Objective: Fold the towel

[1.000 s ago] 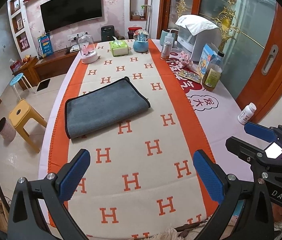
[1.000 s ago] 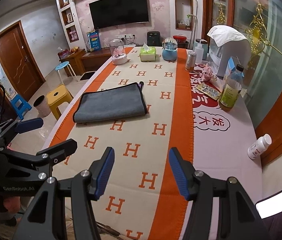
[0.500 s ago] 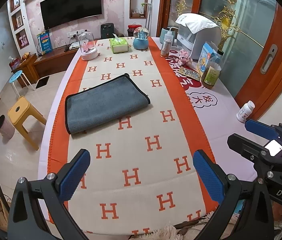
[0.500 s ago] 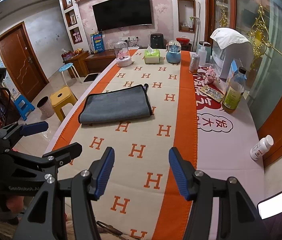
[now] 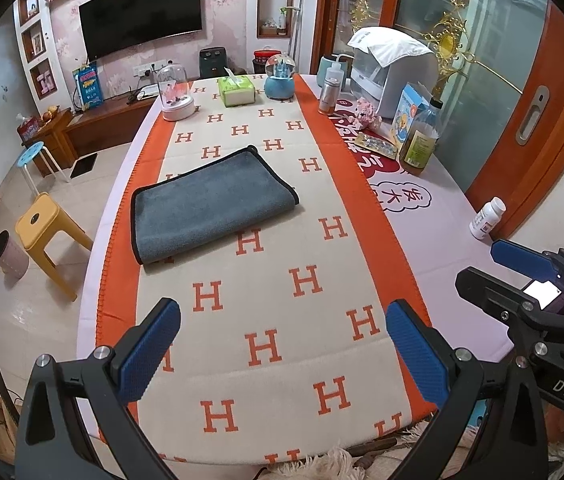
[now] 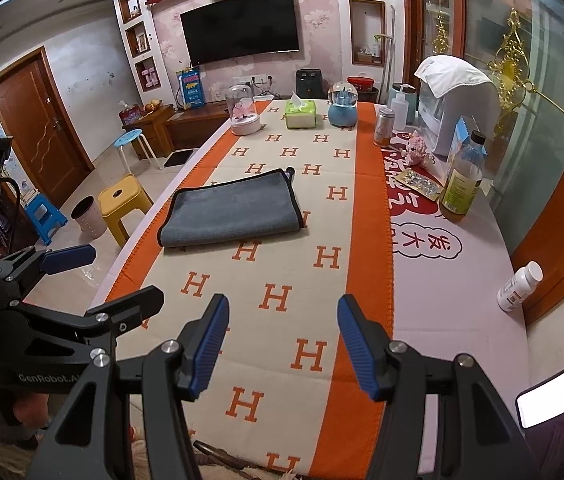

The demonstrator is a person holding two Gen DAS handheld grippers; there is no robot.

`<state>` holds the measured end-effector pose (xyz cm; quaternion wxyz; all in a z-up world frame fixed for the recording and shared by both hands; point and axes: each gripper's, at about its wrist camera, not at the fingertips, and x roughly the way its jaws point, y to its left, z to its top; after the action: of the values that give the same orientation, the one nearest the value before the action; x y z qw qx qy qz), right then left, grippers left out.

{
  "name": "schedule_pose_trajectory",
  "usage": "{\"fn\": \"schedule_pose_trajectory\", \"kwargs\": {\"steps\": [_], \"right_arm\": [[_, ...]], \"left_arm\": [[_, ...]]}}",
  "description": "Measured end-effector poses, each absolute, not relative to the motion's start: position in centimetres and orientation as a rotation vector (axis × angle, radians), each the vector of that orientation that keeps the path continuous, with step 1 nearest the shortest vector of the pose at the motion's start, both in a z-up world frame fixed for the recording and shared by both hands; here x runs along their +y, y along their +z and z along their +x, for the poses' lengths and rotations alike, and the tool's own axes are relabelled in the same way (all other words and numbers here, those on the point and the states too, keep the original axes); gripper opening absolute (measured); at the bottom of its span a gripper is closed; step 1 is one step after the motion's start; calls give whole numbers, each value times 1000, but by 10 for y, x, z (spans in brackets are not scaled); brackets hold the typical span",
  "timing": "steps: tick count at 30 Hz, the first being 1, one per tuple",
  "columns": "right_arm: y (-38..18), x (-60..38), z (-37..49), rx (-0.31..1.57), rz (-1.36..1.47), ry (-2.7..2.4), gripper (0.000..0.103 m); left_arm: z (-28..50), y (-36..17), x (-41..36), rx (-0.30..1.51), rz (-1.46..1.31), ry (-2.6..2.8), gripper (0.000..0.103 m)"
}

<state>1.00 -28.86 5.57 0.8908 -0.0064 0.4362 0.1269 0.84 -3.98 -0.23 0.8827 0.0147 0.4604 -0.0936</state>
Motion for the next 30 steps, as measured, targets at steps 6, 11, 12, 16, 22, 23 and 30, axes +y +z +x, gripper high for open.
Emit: {"fn": "schedule_pose_trajectory", "kwargs": {"steps": [6,11,12,16,22,23,30], "right_arm": [[54,-290,10,902,-12,256,57],[53,-292,6,901,-9,251,57],[53,-291,6,901,-9,251,57],[54,-290,5,896,-12,251,57],[57,-282,5,889,-27,264,57],[57,-281,5,888,-29,264,57],[57,-280,4,890,-27,262,57]], "left_arm": [[6,-3,-40,957,33,-203,102],[5,-3,-40,958,36,-204,102],[6,-3,-41,957,37,-204,102],[6,-3,-40,959,39,-201,102],[8,-5,-36,968,39,-197,102],[8,-5,-36,967,40,-197,102],[10,-6,-35,966,41,-199,102]]}}
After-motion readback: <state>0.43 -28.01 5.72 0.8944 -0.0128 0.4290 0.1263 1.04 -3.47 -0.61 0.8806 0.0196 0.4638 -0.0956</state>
